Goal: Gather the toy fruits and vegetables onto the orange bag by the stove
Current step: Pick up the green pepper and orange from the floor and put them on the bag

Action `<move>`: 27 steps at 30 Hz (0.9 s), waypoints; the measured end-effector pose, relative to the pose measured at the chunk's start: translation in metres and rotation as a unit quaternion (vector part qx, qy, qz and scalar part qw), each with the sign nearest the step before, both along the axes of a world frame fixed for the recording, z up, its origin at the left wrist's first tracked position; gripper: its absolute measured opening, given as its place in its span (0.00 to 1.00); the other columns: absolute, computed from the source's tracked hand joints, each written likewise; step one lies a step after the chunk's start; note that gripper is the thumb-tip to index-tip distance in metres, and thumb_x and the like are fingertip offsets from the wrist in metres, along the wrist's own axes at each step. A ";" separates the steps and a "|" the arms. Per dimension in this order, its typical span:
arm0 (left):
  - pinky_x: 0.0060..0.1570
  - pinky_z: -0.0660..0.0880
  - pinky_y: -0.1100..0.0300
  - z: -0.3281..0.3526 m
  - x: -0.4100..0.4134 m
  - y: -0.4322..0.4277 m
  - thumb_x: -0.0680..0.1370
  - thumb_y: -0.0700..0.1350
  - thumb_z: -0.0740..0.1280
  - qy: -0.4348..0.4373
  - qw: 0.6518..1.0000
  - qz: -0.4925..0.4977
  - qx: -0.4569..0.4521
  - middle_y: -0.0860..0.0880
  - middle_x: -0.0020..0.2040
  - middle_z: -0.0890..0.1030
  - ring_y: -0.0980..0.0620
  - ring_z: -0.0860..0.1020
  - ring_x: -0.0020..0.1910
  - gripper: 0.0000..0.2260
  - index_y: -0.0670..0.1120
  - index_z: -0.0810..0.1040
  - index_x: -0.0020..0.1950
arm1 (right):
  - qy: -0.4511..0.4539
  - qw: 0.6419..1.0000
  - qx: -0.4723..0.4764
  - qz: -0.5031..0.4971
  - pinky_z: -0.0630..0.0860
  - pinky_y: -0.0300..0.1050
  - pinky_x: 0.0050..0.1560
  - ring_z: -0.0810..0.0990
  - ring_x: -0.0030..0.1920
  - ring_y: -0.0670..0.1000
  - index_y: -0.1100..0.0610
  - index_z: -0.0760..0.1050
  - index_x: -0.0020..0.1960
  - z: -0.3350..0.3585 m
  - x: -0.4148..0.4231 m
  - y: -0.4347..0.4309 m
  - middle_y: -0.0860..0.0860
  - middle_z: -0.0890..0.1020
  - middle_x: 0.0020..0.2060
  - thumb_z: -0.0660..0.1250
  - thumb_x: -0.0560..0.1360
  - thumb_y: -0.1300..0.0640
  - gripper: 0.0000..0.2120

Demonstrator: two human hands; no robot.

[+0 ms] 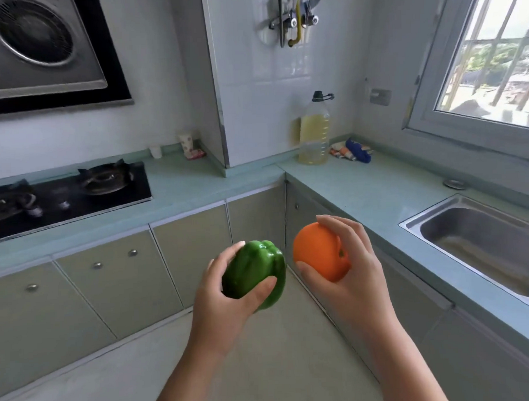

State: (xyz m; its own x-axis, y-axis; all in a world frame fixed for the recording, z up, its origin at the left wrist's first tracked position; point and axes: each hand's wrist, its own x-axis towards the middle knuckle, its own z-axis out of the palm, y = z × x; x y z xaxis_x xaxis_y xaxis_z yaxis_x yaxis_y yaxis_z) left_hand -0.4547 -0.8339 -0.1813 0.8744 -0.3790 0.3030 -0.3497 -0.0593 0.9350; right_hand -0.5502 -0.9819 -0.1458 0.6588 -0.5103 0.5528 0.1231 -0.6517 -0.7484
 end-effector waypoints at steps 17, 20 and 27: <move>0.54 0.72 0.64 -0.015 0.058 0.125 0.58 0.65 0.70 0.023 0.984 0.173 -0.025 0.60 0.58 0.76 0.65 0.73 0.56 0.29 0.63 0.71 0.58 | 0.028 0.986 -0.022 0.162 0.63 0.22 0.49 0.69 0.57 0.35 0.44 0.69 0.61 -0.004 0.101 0.105 0.39 0.70 0.59 0.69 0.62 0.47 0.28; 0.57 0.72 0.61 -0.022 0.080 0.164 0.58 0.64 0.70 0.035 0.979 0.200 -0.033 0.60 0.59 0.76 0.65 0.73 0.57 0.31 0.60 0.72 0.60 | 0.042 0.982 -0.027 0.181 0.64 0.22 0.50 0.69 0.57 0.35 0.44 0.69 0.61 -0.011 0.129 0.140 0.39 0.70 0.60 0.71 0.62 0.49 0.28; 0.50 0.75 0.66 -0.024 0.152 0.290 0.59 0.62 0.71 0.064 0.968 0.232 -0.065 0.60 0.56 0.78 0.65 0.75 0.54 0.30 0.58 0.73 0.60 | 0.060 0.972 -0.026 0.225 0.66 0.22 0.47 0.68 0.56 0.34 0.41 0.67 0.60 -0.015 0.217 0.259 0.36 0.68 0.59 0.72 0.63 0.47 0.28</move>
State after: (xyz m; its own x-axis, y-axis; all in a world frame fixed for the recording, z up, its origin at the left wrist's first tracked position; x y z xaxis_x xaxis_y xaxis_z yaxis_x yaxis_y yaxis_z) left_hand -0.3030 -0.5438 -0.2055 0.9751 0.0979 0.1991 -0.1937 -0.0612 0.9791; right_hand -0.3334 -0.7228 -0.1607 0.8700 -0.1292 0.4759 0.3184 -0.5896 -0.7422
